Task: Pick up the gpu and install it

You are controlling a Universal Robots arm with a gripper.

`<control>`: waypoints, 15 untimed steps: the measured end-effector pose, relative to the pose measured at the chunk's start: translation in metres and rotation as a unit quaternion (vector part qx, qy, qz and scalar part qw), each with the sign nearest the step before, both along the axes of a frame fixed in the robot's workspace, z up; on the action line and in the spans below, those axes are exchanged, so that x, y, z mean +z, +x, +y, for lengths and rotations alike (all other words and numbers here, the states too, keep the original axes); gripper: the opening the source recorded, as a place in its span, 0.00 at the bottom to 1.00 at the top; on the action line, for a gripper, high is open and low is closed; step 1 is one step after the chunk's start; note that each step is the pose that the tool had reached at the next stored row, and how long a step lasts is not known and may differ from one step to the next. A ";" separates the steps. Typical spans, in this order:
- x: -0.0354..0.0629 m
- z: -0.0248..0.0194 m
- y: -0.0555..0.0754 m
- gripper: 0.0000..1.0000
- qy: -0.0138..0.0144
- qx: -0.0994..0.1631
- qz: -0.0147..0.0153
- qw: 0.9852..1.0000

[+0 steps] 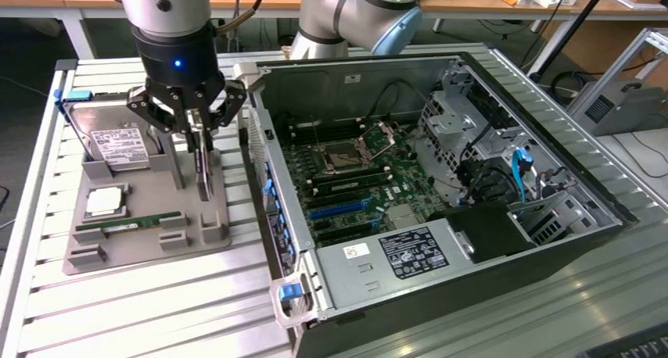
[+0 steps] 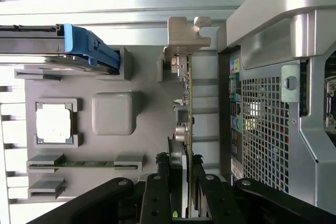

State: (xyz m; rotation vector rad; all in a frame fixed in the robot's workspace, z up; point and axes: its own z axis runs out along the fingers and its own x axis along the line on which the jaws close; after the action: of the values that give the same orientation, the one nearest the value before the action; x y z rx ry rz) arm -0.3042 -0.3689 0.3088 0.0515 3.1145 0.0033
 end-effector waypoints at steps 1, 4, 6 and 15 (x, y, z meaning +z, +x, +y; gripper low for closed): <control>0.0005 0.0000 0.000 0.27 0.000 0.000 0.000 1.000; 0.0019 0.0000 0.000 0.27 0.000 0.000 0.000 1.000; 0.0026 0.0000 0.000 0.27 0.000 0.000 0.000 1.000; 0.0063 0.0000 0.000 0.27 0.000 0.000 0.000 1.000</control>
State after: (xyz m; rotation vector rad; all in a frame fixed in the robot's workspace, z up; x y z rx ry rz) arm -0.3042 -0.3689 0.3150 0.0515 3.1146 0.0037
